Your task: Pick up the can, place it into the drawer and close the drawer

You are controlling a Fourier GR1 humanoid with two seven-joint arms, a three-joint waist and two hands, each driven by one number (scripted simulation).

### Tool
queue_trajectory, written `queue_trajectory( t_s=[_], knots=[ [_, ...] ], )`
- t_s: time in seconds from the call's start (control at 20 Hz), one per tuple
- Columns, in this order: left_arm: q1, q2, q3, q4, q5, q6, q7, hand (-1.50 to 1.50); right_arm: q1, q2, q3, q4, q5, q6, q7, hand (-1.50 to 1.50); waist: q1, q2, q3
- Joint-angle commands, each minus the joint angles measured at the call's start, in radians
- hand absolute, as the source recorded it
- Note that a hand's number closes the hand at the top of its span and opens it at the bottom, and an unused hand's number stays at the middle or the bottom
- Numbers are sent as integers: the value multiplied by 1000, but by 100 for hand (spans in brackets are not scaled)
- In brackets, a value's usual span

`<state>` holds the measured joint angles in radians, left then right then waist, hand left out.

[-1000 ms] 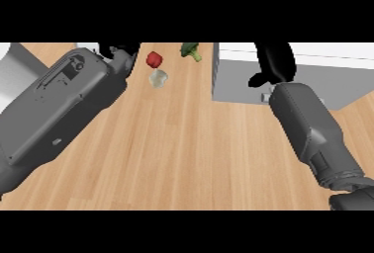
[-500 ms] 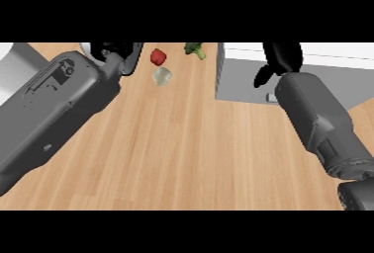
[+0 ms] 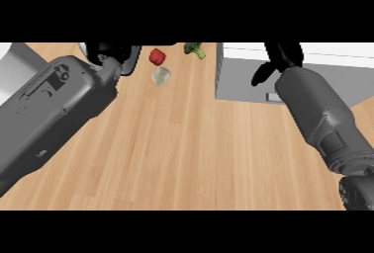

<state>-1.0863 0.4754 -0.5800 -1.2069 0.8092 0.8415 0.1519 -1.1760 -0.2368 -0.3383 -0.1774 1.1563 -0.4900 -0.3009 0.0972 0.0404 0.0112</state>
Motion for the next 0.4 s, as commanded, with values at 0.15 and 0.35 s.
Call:
queue_trajectory(
  t_s=[0.15,0.35],
  knots=[
    [10,3,-3,-53,-11,33,18,-150,-70,47,-240,-33,-262,95,-85,-150,18,-12,-4],
    [14,31,4,-52,-15,14,42,-150,-69,45,-261,-29,-282,108,-131,-150,9,-6,-7]
  ],
)
